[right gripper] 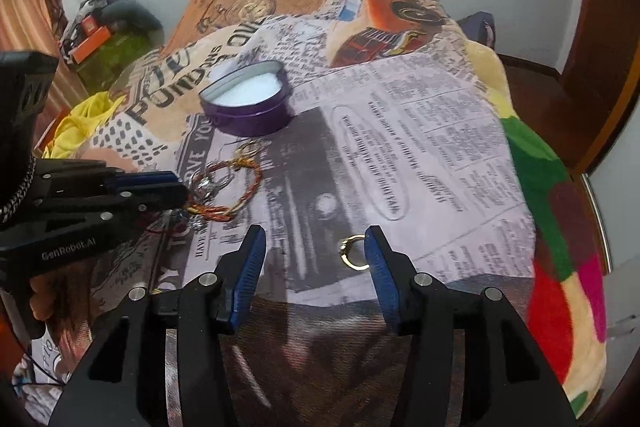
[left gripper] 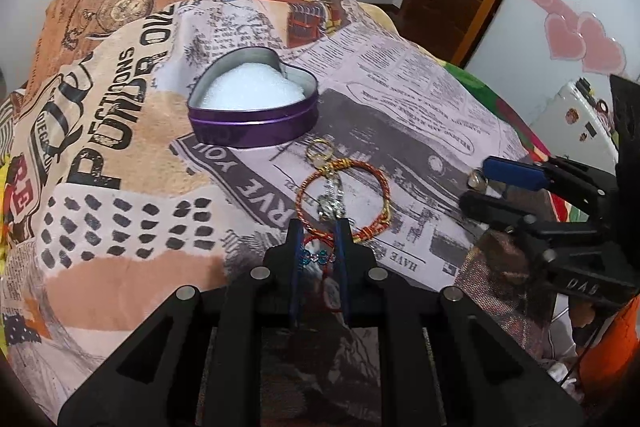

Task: Organize jewelry
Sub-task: 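Grasp a silver ring with the left tool while the right tool grasps a gold ring, then carry both held rings up to the purple heart tin with both tools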

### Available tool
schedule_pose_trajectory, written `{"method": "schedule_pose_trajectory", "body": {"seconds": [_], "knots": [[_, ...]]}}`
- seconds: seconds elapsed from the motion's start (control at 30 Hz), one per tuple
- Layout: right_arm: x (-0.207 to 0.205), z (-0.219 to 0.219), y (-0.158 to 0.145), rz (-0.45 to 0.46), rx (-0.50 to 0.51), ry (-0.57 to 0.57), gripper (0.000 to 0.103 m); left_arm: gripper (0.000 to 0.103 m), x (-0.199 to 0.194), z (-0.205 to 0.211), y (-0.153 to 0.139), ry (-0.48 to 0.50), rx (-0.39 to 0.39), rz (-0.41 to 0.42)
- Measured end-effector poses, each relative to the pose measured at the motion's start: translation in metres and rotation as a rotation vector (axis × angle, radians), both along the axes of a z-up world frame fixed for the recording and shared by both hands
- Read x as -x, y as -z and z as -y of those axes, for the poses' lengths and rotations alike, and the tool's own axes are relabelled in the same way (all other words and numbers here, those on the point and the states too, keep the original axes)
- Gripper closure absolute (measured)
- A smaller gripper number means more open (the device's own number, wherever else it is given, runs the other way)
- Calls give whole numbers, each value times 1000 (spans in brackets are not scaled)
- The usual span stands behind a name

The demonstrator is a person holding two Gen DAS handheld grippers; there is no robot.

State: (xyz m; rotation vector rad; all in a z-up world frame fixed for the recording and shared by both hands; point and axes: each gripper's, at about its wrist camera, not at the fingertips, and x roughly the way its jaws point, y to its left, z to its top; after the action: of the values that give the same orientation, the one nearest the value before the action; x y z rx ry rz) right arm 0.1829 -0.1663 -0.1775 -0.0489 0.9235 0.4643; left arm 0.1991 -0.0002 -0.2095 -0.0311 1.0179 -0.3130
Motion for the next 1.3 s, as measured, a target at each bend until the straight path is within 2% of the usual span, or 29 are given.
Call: {"method": "schedule_pose_trajectory", "body": {"seconds": [0.23, 0.6, 0.8, 0.87, 0.97, 1.0, 1.3], "knots": [[-5, 11, -1, 3, 7, 48, 56, 89, -7, -1, 4, -9, 26, -9], [-7, 10, 12, 0, 44, 42, 56, 89, -16, 2, 6, -11, 42, -8], [-8, 9, 14, 16, 60, 46, 63, 89, -22, 10, 7, 3, 27, -7], [-8, 8, 14, 22, 67, 49, 69, 89, -25, 9, 9, -3, 31, -13], [-9, 9, 14, 23, 62, 54, 83, 94, -24, 6, 8, -6, 49, -3], [-10, 9, 14, 23, 61, 54, 84, 99, -22, 6, 6, -3, 55, 6], [-7, 4, 11, 36, 63, 55, 86, 99, -10, 2, -9, -13, 65, 51]]}}
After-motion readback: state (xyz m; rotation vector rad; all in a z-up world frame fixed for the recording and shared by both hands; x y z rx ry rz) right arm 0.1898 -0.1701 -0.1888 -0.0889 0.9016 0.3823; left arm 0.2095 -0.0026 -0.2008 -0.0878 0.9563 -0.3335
